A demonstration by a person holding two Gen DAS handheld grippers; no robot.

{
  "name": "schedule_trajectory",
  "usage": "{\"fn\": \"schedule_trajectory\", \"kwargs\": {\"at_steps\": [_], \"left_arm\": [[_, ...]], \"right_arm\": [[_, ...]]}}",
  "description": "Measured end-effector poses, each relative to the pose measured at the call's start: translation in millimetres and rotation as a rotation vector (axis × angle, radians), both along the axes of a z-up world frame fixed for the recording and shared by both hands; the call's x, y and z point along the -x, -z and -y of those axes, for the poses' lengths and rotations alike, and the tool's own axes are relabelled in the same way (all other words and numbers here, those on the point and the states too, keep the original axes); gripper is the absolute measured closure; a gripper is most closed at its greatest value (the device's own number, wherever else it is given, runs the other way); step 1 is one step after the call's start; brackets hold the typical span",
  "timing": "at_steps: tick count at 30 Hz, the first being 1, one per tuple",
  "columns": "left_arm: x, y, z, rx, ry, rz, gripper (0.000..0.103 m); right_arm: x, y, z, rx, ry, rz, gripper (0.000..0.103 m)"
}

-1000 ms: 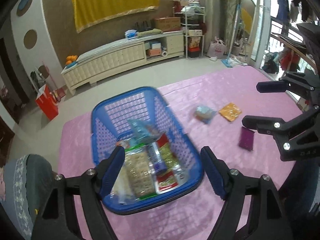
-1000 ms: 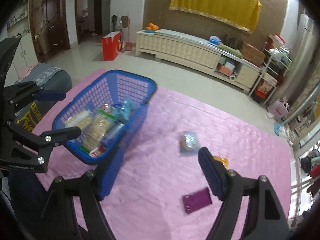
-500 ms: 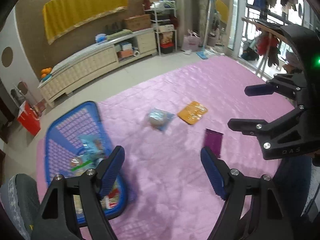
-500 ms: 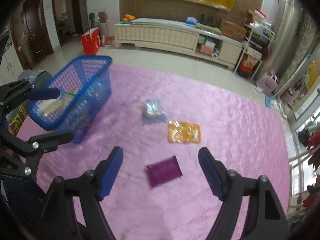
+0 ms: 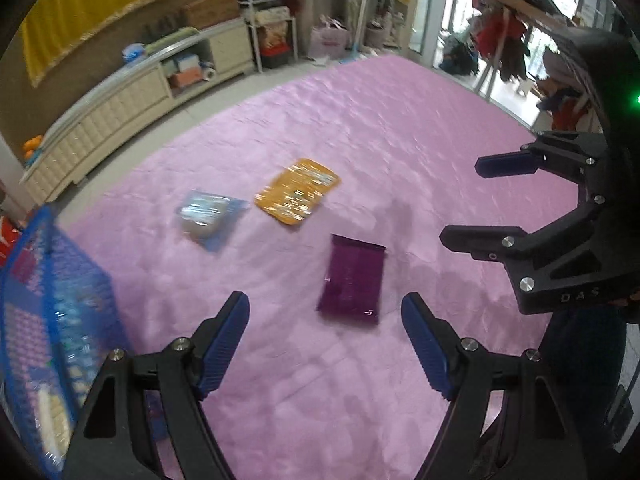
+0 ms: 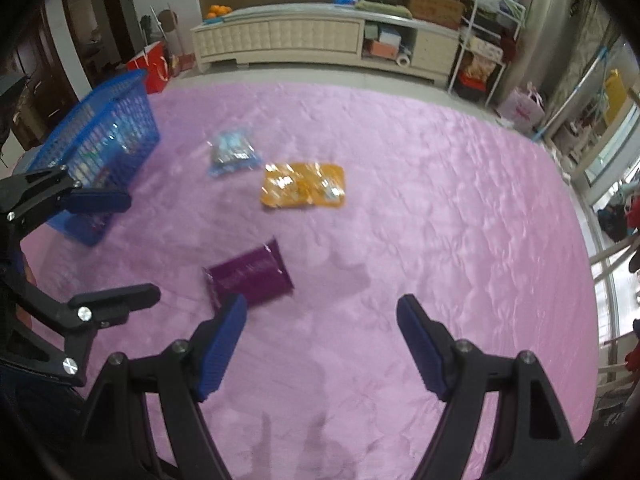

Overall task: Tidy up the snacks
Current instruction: 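Move the left gripper to the purple bag and grasp it, then hold the purple bag in the left gripper while the right gripper grasps the orange tray pack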

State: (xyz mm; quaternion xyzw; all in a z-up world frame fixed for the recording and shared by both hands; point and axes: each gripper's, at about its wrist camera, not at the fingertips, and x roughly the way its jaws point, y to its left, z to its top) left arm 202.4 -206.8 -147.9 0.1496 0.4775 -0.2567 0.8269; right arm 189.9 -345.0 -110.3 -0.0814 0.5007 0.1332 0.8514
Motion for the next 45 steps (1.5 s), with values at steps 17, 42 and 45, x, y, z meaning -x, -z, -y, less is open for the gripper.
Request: {"fn": "schedule_trajectory", "kwargs": {"at_steps": [17,42,45], "left_arm": [[-49,82,54,-0.081,0.109,-0.151,0.026],[-71,14,-26,0.015,-0.168,0.068,0.058],[-76,7,-41,-0.003,-0.236,0.101,0.058]], "right_arm": [[-19,47,52,-0.057,0.093,-0.069,0.022],[-69,37,16,-0.127,0.058,-0.087,0.022],[-87,44,3,-0.152,0.047,-0.118,0.022]]}}
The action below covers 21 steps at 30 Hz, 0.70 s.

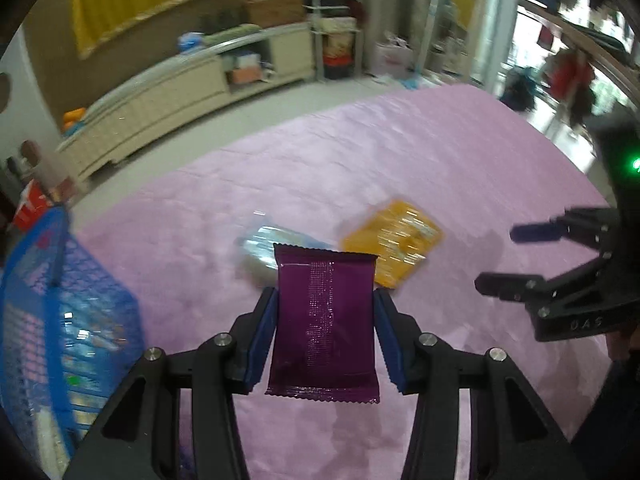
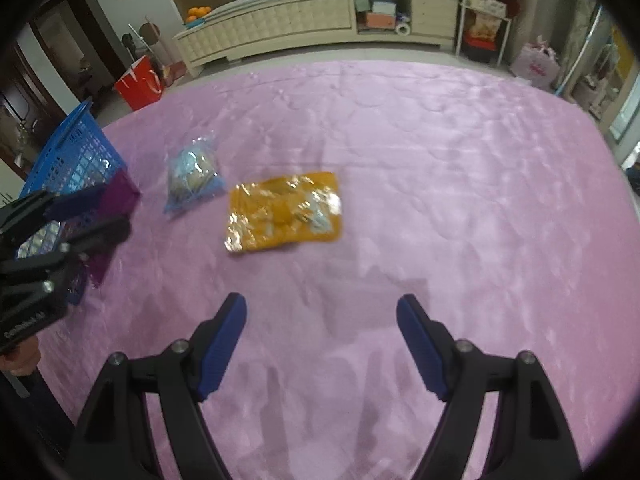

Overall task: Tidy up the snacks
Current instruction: 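Hold the purple bag in the left gripper while the right gripper grasps the orange tray pack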

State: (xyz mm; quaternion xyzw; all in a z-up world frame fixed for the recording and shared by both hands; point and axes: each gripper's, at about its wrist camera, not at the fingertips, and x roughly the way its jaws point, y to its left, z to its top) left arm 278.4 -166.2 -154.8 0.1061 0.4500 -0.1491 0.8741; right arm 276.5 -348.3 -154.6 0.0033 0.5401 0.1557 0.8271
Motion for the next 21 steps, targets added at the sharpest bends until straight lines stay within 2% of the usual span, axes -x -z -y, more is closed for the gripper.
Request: {"fn": "schedule_trajectory", "kwargs": {"at_steps": [6,8,11,14,21], "left_arm": [[-13,6,-19,-0.019,-0.090,-0.008,0.058],[-14,10,-20,-0.062,-0.122,0.001,0.058],[-18,16,-25,-0.067,-0.130,-0.008,0.058],[-24,23,-24,-0.073,-0.125,-0.022,0.058],[-27,32,-27,-0.053,-0.153,-0.052,0.058]], "right_arm": [[-34,15,-25,-0.017,-0.035,-0.038,0.022],[-45,21,-32,-0.014,-0.036,-0.063,0.022],[-55,26,-44,0.000,-0.061,-0.066,0.022],[-60,28,-54,0.065,-0.075,-0.059,0.017],[-67,34,-71,0.123,-0.125,-0.080,0.005]]}}
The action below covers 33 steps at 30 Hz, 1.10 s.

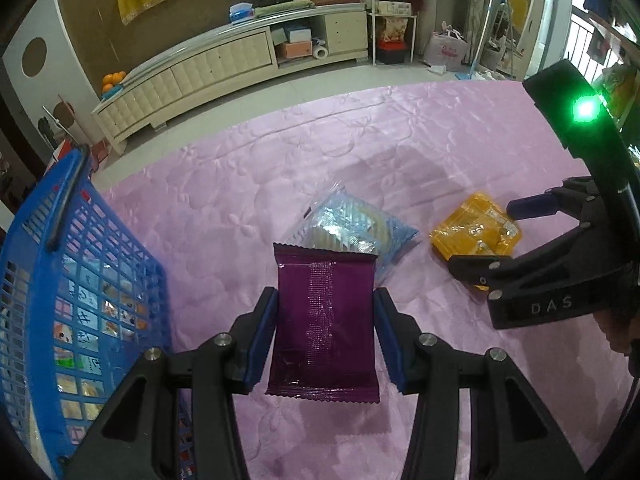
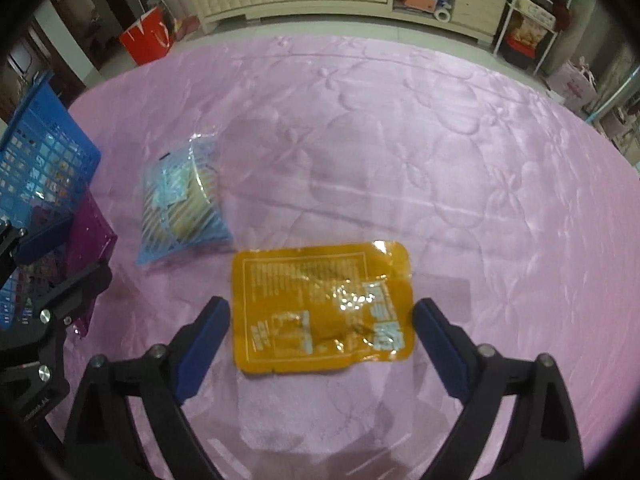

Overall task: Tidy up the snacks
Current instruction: 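Hold the purple bag in the left gripper while the right gripper grasps the orange tray pack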

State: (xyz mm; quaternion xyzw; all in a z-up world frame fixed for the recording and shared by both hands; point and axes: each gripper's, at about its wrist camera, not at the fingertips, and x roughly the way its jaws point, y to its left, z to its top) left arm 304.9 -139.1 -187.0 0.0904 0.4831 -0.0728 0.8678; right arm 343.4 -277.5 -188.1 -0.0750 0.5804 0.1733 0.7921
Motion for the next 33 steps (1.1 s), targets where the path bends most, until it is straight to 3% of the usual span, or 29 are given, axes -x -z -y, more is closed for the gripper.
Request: {"fn": "schedule_trajectory", "kwargs": {"at_steps": [6,10,14,15,16,18,25,33], "left_arm": [[-1,4,0,-0.020,0.017,-0.004,0.058],[0,8,-2,-0.029,0.018,-0.004,0.058],[2,8,-1,-0.008,0.020,-0.013,0.058],[2,7,1,-0.007,0.023,-0.013,0.058],[2,7,2,-0.002,0.026,-0.013,0.058],[3,5,4,0.011,0.034,-0.012,0.058],[18,-8,12,0.024,0.060,0.006,0.058],[45,-43,14,0.032,0.085,0.066,0.058]], "right_arm": [[13,6,-11,0.053,-0.019,0.067,0.005],[19,2,-1,0.036,-0.017,0.098,0.023],[24,-1,12,0.004,-0.041,0.116,0.034],[24,-2,17,-0.008,-0.038,0.115,0.042],[24,-4,21,-0.027,-0.027,0.111,0.072],[21,-7,26,-0.079,-0.007,0.085,0.072],[45,-16,23,-0.046,-0.021,0.130,0.074],[77,-70,31,-0.057,-0.027,0.213,0.076]]}}
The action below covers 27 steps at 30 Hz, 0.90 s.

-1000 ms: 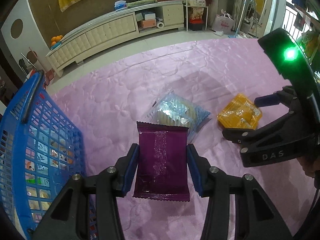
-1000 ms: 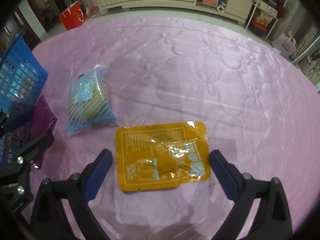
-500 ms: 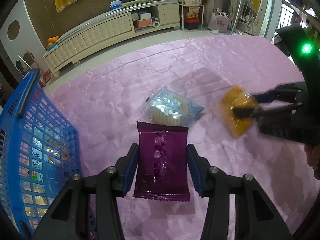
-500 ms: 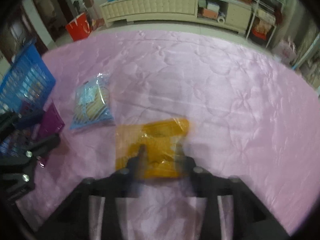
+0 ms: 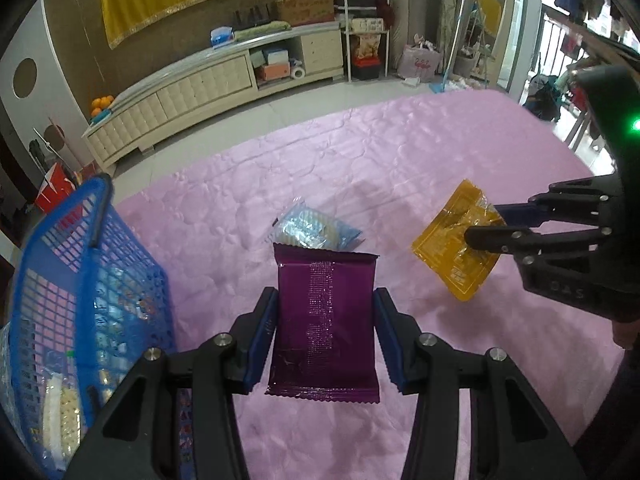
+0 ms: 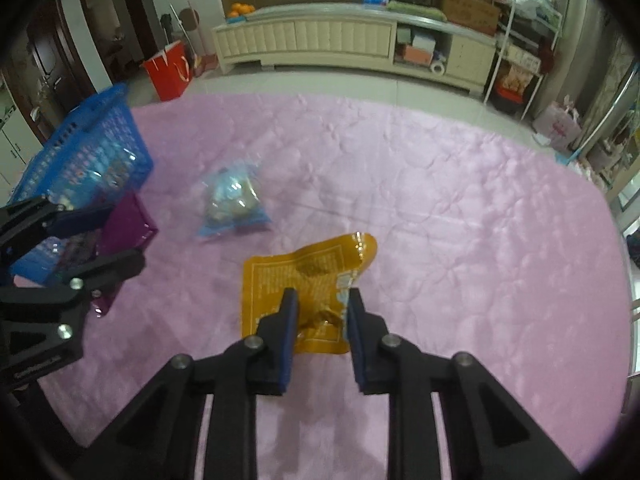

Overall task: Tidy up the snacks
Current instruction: 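Hold the purple bag in the left gripper while the right gripper grasps the orange tray pack, then carry the purple bag and orange pack over the blue basket and release both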

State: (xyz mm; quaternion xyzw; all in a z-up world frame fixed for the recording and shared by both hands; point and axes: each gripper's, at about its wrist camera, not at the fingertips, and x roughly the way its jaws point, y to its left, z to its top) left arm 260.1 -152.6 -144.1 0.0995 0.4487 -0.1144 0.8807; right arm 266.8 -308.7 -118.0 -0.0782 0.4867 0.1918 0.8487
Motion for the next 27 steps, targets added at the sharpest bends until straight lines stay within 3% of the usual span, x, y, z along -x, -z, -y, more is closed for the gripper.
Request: {"fn": "schedule_trajectory", "kwargs": {"at_steps": [11,19,27], "left_arm": [[46,-67,-35,0.059,-0.019,0.087,0.058],[75,-94,-92,0.055,-0.080,0.120,0.058],[96,-98,-153,0.032,-0.127,0.111,0.058]], "right_arm": [[37,-79,-19,-0.046,-0.010,0.123,0.076],[56,-109,-59,-0.097,-0.071,0.175,0.076],[68,-117,-120,-0.115,-0.160,0.183,0.076]]}}
